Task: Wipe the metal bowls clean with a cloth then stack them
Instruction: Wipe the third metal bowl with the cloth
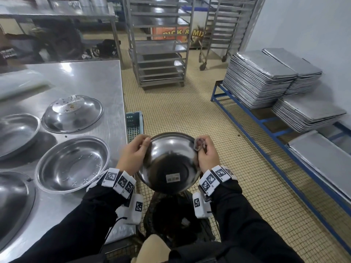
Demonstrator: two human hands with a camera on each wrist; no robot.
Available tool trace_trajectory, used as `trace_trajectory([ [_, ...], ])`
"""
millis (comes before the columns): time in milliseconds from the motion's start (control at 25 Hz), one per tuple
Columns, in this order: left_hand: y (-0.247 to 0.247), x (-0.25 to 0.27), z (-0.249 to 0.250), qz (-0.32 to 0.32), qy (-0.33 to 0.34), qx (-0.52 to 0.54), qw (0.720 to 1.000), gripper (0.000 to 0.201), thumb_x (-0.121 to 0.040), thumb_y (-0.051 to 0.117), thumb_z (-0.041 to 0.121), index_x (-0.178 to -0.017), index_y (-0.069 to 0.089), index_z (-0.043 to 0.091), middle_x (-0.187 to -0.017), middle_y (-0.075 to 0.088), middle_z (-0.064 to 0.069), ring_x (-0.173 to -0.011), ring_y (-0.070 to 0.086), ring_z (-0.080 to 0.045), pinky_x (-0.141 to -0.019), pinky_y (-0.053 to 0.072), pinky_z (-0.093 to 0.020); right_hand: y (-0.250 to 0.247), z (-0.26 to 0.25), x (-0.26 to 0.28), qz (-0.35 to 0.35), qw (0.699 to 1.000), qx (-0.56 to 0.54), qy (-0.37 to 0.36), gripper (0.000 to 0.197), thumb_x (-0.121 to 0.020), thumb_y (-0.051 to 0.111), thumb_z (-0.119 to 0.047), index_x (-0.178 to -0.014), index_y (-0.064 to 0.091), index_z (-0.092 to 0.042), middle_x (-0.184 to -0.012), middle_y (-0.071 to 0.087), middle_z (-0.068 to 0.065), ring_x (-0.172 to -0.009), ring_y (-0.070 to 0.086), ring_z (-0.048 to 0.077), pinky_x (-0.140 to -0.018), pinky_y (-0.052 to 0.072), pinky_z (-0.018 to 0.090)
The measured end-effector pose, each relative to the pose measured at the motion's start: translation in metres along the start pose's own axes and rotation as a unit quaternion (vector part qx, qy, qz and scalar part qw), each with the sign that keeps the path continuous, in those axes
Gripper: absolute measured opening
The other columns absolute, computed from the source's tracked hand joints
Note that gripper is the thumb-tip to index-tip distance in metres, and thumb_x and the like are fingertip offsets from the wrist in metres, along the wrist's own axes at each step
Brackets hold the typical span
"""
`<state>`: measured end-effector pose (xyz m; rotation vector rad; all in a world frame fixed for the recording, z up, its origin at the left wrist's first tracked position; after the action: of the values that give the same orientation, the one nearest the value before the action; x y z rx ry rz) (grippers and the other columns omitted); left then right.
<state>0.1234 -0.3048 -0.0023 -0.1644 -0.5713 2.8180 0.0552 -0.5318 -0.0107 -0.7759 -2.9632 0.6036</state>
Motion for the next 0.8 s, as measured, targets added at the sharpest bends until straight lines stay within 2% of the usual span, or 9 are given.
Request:
trace_trajectory([
  [120,0.011,-0.002,0.009,-0.044,0.038,-0.064,0.996,0.018,-0.096,0.052,0.035,-0.1,0.065,0.023,-0.088,0.067,0.006,-0.084,0.063,-0.01,-0.077,0.051,-0.026,0.006,-0.012,-0.001,-0.046,0.992,0.087,-0.078,0.02,-0.093,0.049,-0.005,-0.105,0.057,-0.018,-0.095,0.064,-0.002,-0.084,0.06,0.012,-0.071,0.047,0.018],
  [240,0.009,-0.003,0.014,-0.026,0.034,-0.055,0.998,0.022,-0.093,0.055,0.039,-0.089,0.067,0.021,-0.078,0.067,0.003,-0.073,0.063,-0.015,-0.072,0.053,-0.031,0.011,-0.02,-0.001,-0.046,0.982,0.131,-0.132,0.022,-0.091,0.052,-0.006,-0.107,0.059,-0.018,-0.097,0.064,0.0,-0.089,0.058,0.013,-0.08,0.046,0.023],
  [320,0.007,-0.002,0.011,-0.011,0.022,-0.039,0.999,0.025,-0.092,0.056,0.039,-0.082,0.067,0.019,-0.072,0.066,-0.003,-0.068,0.062,-0.022,-0.069,0.053,-0.039,0.016,-0.017,-0.002,-0.044,0.975,0.168,-0.14,0.021,-0.091,0.054,-0.011,-0.109,0.061,-0.02,-0.1,0.063,0.0,-0.092,0.056,0.014,-0.082,0.044,0.023],
  [440,0.008,0.001,0.005,-0.005,0.023,-0.056,0.998,0.031,-0.093,0.055,0.042,-0.078,0.066,0.017,-0.067,0.065,-0.006,-0.066,0.062,-0.028,-0.068,0.053,-0.046,0.021,-0.009,-0.005,-0.007,0.969,0.207,-0.133,0.02,-0.089,0.06,-0.018,-0.108,0.066,-0.016,-0.112,0.058,0.003,-0.102,0.045,0.018,-0.089,0.046,0.033],
  [560,0.008,0.005,-0.001,0.007,0.006,-0.044,0.999,0.033,-0.094,0.053,0.042,-0.08,0.067,0.016,-0.068,0.066,-0.006,-0.068,0.062,-0.028,-0.07,0.052,-0.045,0.016,-0.01,-0.001,0.033,0.962,0.236,-0.135,0.023,-0.087,0.065,-0.025,-0.106,0.07,-0.015,-0.103,0.054,0.001,-0.096,0.038,0.015,-0.081,0.044,0.028],
  [680,0.009,0.008,-0.002,0.021,0.002,-0.045,0.999,0.03,-0.094,0.053,0.041,-0.08,0.068,0.019,-0.067,0.066,-0.005,-0.066,0.061,-0.026,-0.066,0.05,-0.038,0.009,-0.016,0.002,0.061,0.964,0.217,-0.144,0.026,-0.086,0.066,-0.032,-0.102,0.072,-0.013,-0.088,0.052,-0.004,-0.085,0.047,0.014,-0.067,0.035,0.014],
  [800,0.011,0.008,-0.004,0.027,-0.002,-0.043,0.999,0.028,-0.095,0.052,0.041,-0.078,0.066,0.023,-0.062,0.063,-0.003,-0.057,0.054,-0.018,-0.058,0.043,-0.032,0.003,-0.019,0.007,0.076,0.972,0.181,-0.128,0.027,-0.087,0.065,-0.031,-0.101,0.072,-0.01,-0.082,0.054,-0.002,-0.074,0.051,0.012,-0.061,0.038,0.014],
])
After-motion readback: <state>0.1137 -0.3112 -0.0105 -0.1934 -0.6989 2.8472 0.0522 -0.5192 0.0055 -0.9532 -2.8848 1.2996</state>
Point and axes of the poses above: each hand's wrist, its own x-axis away from the middle knuckle, its own y-axis out of the palm, z = x × y, the point moved 4 cm from there along -x, towards the middle knuckle
